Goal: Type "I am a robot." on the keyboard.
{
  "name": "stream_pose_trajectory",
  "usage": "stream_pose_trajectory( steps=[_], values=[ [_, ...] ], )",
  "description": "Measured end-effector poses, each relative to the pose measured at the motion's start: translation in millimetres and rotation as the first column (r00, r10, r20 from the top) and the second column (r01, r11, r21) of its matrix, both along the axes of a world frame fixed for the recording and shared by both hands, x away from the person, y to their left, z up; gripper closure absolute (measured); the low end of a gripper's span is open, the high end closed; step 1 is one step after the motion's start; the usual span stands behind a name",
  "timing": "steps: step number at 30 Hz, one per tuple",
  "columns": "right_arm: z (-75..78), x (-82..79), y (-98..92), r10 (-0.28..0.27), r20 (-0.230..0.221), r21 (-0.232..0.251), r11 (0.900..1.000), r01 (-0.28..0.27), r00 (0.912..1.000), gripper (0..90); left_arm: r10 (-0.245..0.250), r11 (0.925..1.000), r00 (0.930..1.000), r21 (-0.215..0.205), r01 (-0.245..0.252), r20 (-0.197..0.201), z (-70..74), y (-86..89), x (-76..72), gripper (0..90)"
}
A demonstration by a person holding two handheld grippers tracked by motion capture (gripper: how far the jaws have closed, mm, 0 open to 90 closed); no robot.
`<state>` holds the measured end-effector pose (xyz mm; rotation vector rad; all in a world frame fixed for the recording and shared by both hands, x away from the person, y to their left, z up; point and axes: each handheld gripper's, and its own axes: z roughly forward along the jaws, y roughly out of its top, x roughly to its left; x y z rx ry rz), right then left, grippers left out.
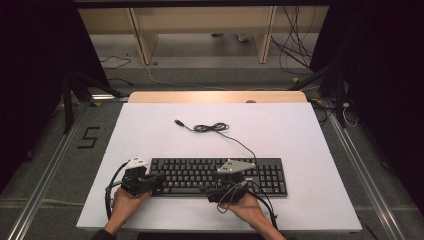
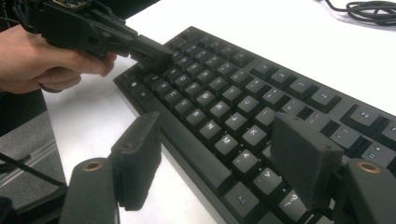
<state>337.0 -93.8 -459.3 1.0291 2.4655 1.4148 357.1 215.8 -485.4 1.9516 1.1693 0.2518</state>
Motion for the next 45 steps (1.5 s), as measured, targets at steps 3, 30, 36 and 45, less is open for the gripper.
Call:
stream_pose_trajectory(
  steps=[3,30,36,45],
  values=[
    [0.2,0.6,-0.6,-0.003,0.0,0.002,1.0,0.003,1.0,34.5,0.005,0.9999,0.9999,-0.012,-0.005,0.011,1.6,0.5,-0.7,88.9],
    [-2.7,7.6,4.5,-0.013,0.002,0.003,1.0,0.013,0.9999,40.4,-0.031,0.99,0.9961,-0.135,0.042,0.082,17.7,5.4,-14.6,47.7],
    [-5.8,11.3,9.6,-0.021,-0.004,-0.027,0.999,0.021,0.9998,57.3,-0.032,0.9844,0.9938,-0.169,0.05,0.106,20.4,6.1,-18.3,37.7],
    [-9.0,15.5,13.8,-0.026,-0.001,-0.044,0.999,0.026,0.9997,80.4,-0.032,0.9822,0.9921,-0.18,0.054,0.121,21.8,6.9,-20.2,33.3]
  ],
)
